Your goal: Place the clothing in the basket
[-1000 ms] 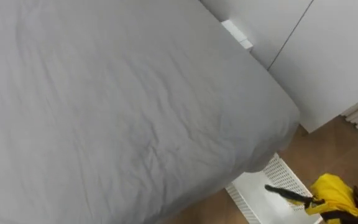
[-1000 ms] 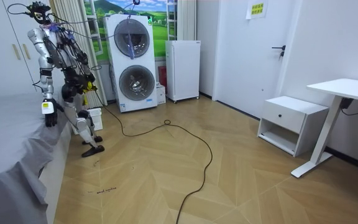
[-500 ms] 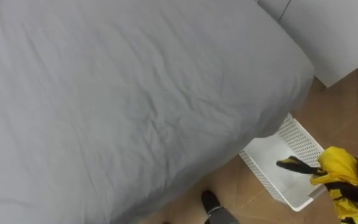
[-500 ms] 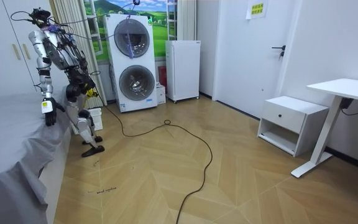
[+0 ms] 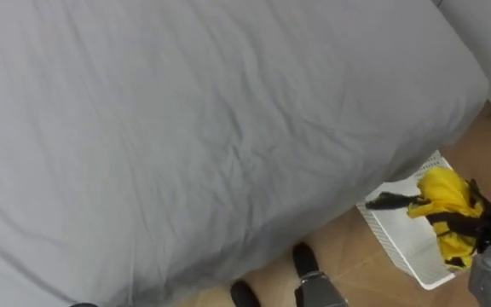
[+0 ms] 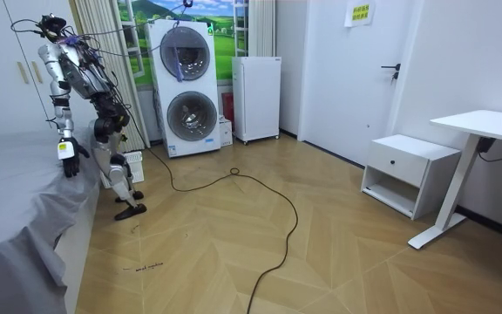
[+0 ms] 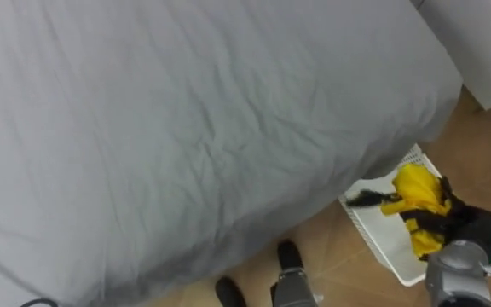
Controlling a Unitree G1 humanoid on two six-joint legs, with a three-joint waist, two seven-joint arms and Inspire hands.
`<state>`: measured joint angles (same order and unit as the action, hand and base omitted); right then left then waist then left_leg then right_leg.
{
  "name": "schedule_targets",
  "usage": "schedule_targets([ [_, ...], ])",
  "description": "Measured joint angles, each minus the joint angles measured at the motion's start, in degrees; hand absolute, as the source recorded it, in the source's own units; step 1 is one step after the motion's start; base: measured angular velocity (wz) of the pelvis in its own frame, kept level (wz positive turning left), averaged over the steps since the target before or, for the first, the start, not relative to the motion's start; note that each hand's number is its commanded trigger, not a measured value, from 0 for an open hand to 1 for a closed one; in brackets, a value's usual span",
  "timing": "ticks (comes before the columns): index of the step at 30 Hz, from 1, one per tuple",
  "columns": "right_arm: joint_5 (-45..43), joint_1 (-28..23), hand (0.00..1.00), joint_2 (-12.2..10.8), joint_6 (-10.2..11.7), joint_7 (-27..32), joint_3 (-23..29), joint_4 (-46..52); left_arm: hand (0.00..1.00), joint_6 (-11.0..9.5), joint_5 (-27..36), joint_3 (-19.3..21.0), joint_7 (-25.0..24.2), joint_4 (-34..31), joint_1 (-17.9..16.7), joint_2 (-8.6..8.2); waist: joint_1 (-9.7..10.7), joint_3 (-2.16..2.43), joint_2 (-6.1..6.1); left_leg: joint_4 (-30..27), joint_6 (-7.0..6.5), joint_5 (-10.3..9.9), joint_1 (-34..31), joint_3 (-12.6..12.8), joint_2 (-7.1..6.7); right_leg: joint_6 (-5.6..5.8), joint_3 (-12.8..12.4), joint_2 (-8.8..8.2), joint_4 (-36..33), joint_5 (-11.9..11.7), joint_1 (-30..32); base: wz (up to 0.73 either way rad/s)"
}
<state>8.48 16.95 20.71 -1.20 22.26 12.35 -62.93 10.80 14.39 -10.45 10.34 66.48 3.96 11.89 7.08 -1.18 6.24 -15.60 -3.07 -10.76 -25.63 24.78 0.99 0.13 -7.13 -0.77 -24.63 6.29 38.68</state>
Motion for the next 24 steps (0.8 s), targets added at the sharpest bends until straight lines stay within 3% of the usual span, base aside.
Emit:
schedule_targets([
  [12, 2.55, 0.20, 0.00, 0.58, -0.08, -0.04, -1.12, -4.12, 0.00, -2.19, 0.06, -0.11, -0.01, -0.06, 0.29, 0.01, -0.21, -0.50, -0.72, 0.34, -0.61, 0.59, 0.10, -1.46, -0.61, 0.28, 2.67, -1.82, -0.10, 0.51, -0.45, 0.08],
  [24, 3.21, 0.35, 0.00, 1.91, -0.07, 1.16, -1.82, -3.94, 0.00, -2.34, 1.48, -1.18, -0.09, -0.05, 0.81, 0.16, -0.75, -0.51, -0.81, 0.66, -0.62, 0.58, 0.31, -2.02, -0.78, 0.28, 4.20, -2.17, 0.07, 0.51, -1.02, 0.02],
])
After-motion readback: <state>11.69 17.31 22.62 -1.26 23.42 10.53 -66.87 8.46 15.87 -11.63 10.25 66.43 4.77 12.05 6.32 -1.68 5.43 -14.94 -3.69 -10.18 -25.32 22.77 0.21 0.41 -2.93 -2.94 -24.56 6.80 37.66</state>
